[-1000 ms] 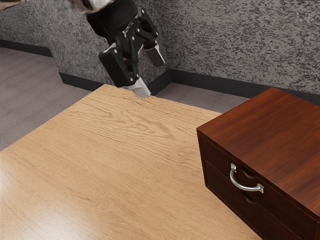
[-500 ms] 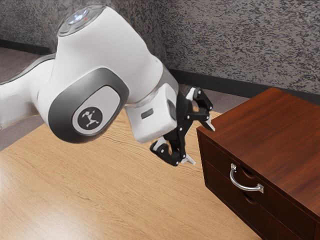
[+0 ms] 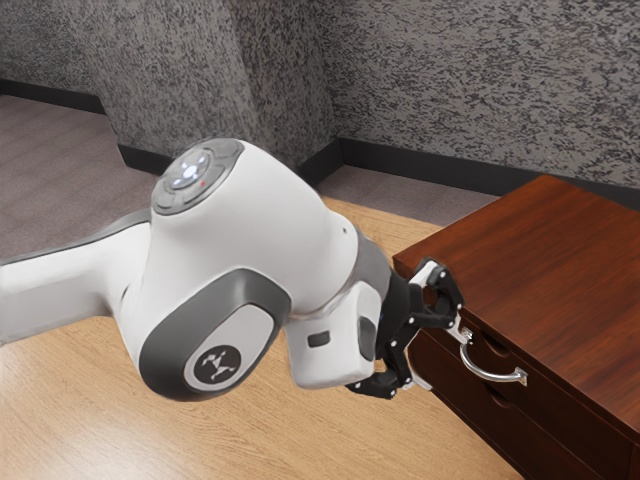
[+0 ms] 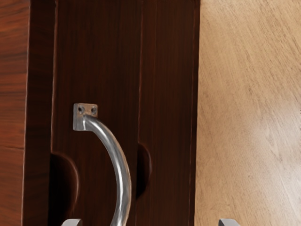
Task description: Pull the drawer handle with one arm to open the drawer
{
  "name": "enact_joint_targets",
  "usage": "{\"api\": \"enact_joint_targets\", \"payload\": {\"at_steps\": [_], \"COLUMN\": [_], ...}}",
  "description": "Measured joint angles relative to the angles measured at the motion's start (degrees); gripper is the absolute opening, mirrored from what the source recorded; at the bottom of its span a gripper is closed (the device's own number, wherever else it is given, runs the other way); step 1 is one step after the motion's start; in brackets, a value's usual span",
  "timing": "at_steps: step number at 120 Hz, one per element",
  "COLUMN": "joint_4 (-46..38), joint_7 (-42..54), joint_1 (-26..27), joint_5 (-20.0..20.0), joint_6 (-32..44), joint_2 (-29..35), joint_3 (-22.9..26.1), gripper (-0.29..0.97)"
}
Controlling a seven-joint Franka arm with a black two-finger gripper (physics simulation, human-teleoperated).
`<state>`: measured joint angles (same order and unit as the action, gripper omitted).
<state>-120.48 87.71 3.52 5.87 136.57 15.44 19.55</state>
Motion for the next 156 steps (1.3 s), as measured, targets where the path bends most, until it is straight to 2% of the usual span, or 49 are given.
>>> {"api": "enact_joint_targets", "payload": {"at_steps": [41,75,98,110,122,156], "joint_4": [-2.1,-2.4,-2.0,-1.4,-0.6,-0.4], "joint_7": [2.2,2.8,3.1,3.2,3.3,3.5], "joint_1": [2.8,3.0,3.0,3.0,2.7,2.5], "joint_5": [0.2,0.4,0.4,0.2,0.2,0.1], "joint_6": [5.2,6.9,7.9,8.4,8.7,9.3], "joint_2": [-1.9,-2.8,-4.1,-4.9,-5.8,-6.7], "joint_3": [0.1,0.0,0.0,-0.2,-0.3,-1.2], "gripper": [0.27,0.23,0.22,0.28,0.22,0.18]}}
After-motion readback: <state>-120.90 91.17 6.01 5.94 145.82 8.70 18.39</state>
